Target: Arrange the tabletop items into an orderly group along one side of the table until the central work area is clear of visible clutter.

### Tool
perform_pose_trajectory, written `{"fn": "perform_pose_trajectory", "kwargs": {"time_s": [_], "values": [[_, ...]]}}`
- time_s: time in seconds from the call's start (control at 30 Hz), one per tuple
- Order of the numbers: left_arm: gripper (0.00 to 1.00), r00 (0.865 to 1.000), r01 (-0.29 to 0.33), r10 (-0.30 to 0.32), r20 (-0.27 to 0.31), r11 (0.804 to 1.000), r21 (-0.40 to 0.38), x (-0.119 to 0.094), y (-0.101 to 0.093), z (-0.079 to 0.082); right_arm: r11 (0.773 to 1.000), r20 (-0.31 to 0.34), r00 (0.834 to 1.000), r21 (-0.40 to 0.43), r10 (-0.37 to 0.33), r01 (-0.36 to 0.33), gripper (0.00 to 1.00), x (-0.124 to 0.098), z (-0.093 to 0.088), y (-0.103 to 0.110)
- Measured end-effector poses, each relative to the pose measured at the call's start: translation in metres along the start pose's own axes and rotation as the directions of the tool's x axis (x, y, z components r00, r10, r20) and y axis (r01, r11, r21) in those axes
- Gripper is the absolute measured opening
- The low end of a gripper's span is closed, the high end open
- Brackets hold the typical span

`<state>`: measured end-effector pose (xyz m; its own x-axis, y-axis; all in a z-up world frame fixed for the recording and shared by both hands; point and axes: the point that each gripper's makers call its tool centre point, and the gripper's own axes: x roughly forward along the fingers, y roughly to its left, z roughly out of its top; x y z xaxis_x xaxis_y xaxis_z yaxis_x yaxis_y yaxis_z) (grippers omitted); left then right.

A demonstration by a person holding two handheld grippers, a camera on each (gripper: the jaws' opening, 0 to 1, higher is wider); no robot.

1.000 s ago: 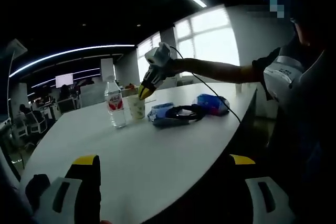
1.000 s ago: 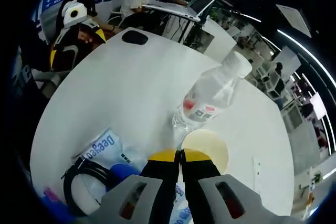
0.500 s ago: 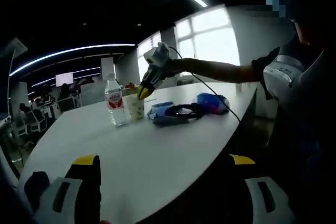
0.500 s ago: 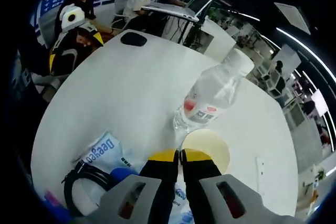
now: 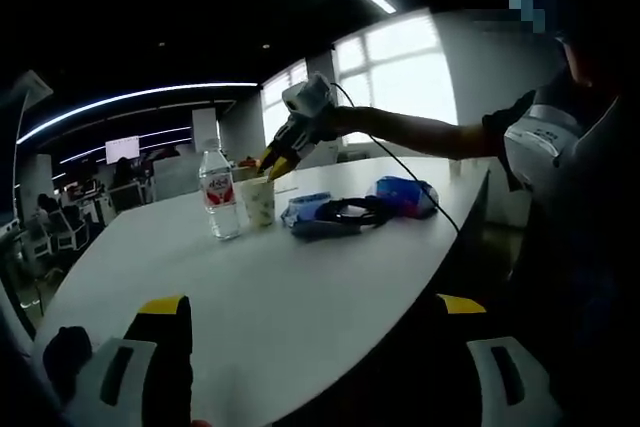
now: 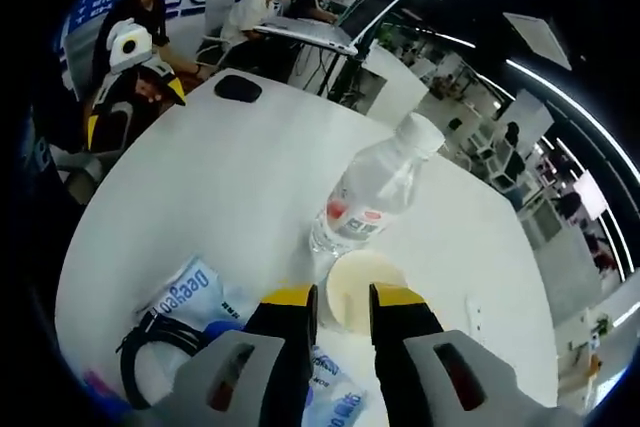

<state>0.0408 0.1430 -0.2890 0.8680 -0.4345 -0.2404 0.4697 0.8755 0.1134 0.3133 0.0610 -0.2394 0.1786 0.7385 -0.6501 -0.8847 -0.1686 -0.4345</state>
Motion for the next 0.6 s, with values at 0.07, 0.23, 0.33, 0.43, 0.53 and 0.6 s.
{"fn": "perform_pose_trajectory", "kwargs": {"time_s": [0.07,0.23,0.33,0.43,0.53,0.6], "values": [[0.99,1.000,-0.002,0.002,0.002,1.000,-0.003,0.002,0.001,0.001,1.000,0.003,1.000,0.005,-0.012,0.012,0.23,-0.003,0.003,-0.006],[0.99,1.000,0.000,0.001,-0.006,1.000,0.009,0.006,0.001,0.002,0.999,-0.002,0.999,0.007,-0.033,0.033,0.29,-0.015,-0.007,-0.006],[0.99,1.000,0.002,-0.002,-0.005,1.000,0.008,0.009,0.001,0.004,0.999,-0.008,0.999,0.007,-0.044,0.045,0.31,-0.022,-0.013,-0.007],[0.99,1.000,0.009,-0.009,-0.001,1.000,0.014,0.014,-0.002,0.009,0.999,-0.004,0.999,0.019,-0.047,0.047,0.31,-0.028,-0.018,-0.005],[0.99,1.000,0.019,-0.019,0.000,1.000,0.024,0.019,-0.005,0.013,0.998,-0.010,0.999,0.025,-0.051,0.052,0.31,-0.035,-0.026,0.001],[0.99,1.000,0.027,-0.027,-0.001,0.999,0.029,0.021,-0.007,0.015,0.998,-0.014,0.999,0.029,-0.048,0.048,0.31,-0.039,-0.031,0.005]]}}
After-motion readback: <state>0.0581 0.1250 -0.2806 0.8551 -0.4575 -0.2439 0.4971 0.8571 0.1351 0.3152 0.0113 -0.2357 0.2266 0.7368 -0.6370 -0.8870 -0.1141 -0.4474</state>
